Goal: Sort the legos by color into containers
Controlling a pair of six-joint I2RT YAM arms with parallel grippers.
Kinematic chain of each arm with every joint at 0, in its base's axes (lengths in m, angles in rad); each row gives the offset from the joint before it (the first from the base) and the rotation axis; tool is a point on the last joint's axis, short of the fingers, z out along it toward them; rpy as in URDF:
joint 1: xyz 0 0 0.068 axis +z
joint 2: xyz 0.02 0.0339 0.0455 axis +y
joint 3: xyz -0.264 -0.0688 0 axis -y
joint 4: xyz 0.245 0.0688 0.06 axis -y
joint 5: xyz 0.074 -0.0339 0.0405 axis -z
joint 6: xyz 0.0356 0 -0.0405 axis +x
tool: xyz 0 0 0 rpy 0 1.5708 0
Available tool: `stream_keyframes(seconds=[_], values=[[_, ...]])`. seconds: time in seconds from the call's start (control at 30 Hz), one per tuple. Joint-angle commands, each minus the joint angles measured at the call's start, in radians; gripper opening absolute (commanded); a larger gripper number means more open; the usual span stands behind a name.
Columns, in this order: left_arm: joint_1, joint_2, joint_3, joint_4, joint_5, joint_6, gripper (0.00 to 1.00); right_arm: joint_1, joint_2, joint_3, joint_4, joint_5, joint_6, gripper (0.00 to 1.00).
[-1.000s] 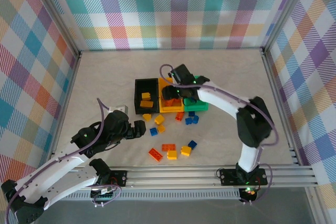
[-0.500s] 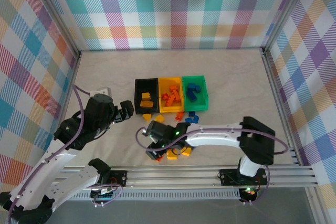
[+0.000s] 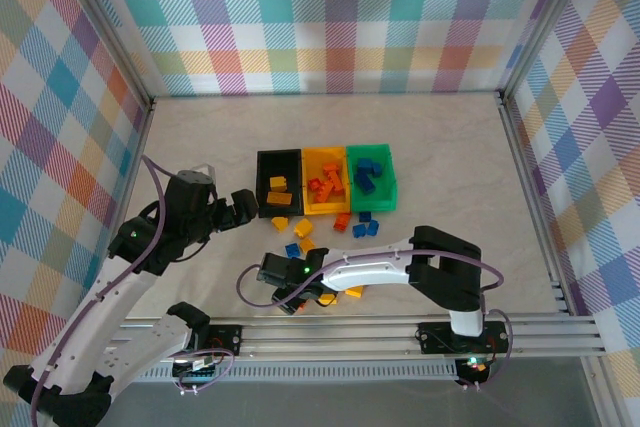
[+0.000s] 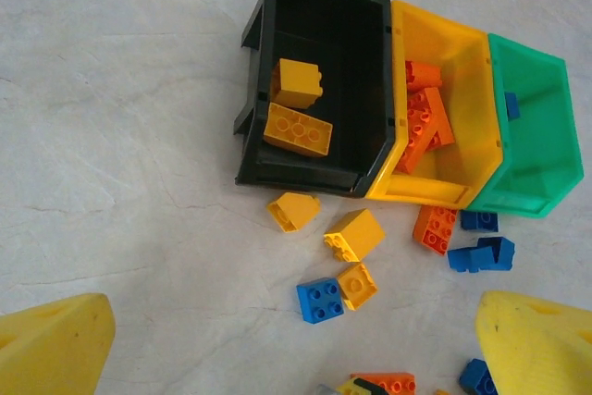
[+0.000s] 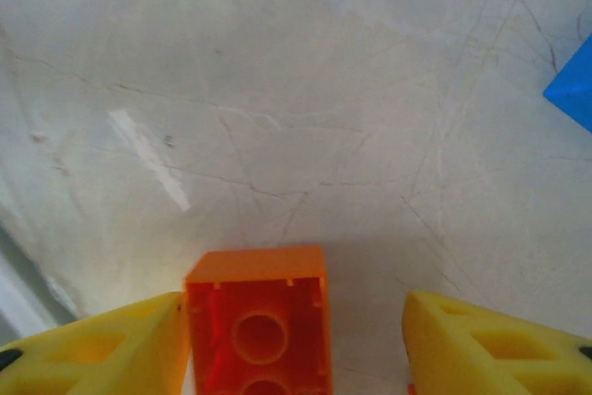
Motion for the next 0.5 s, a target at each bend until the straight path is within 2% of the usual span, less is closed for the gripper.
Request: stream_keyframes(seconds=[0.0, 0.2, 0.37, 0.47], values=[[0.013, -0.012, -0.021, 0.016, 0.019, 0.022, 1.0, 0.005, 0.023, 0.019, -0.028, 0.026, -0.024, 0.58], [0.014, 0.003, -0.027, 0.027, 0.035, 0.026, 1.0, -0.011, -0.007, -0.001, 0.012, 0.035, -0.026, 0.35], [0.014, 0.001, -0.047, 0.054, 0.037, 0.02, 1.0, -0.089, -0.162, -0.064, 0.109, 0.071, -0.029, 0.29], [0.014, 0.001, -0.069, 0.083, 0.058, 0.023, 1.0, -0.19, -0.271, -0.078, 0.146, 0.077, -0.035, 0.28]])
